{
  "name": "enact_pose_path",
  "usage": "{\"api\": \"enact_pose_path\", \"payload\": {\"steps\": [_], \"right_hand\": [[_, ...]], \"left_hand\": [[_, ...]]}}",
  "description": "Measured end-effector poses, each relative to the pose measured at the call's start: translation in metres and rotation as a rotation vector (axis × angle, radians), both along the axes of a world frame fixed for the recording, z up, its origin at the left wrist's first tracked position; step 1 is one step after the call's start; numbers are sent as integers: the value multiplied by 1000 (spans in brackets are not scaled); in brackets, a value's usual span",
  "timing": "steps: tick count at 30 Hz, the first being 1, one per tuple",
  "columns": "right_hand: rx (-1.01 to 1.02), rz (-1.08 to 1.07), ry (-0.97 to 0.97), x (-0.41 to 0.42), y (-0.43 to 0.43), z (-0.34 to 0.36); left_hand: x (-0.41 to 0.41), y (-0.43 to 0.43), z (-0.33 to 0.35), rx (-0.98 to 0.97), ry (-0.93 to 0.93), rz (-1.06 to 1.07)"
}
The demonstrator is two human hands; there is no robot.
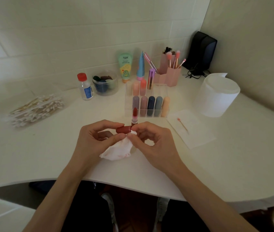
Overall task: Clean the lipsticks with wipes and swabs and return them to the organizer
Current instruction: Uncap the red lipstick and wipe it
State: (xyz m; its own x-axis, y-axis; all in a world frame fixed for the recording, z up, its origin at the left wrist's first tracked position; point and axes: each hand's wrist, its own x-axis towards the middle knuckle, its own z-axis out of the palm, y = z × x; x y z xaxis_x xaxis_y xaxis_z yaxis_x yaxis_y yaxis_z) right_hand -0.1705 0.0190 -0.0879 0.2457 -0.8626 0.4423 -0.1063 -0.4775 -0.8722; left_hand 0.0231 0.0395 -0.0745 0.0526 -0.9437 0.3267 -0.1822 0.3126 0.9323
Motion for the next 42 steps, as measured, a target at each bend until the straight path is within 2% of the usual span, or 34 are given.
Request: {"api": "enact_pose_path", "payload": {"steps": [4,16,23,27,31,38,42], "right_hand": [[-49,-19,2,2,2,0],[-74,-25,18,2,2,-1],[-61,-15,7,2,2,-2],[-69,-37,6,2,1,-1],[-102,-42,36,2,1,-2],[-25,-21,11,3,1,-3],[-53,-34,1,2,1,-1]], "left_hand": [[1,-1,0,104,24,-105],[3,-1,1,-36,-45,-46],[4,-3,-5,-42,-43,-12],[-1,-1,0,17,7,-98],[-4,-3,0,43,3,-67],[4,-6,-7,-57,-38,-67],[0,-3,-4,28,-13,-110]]}}
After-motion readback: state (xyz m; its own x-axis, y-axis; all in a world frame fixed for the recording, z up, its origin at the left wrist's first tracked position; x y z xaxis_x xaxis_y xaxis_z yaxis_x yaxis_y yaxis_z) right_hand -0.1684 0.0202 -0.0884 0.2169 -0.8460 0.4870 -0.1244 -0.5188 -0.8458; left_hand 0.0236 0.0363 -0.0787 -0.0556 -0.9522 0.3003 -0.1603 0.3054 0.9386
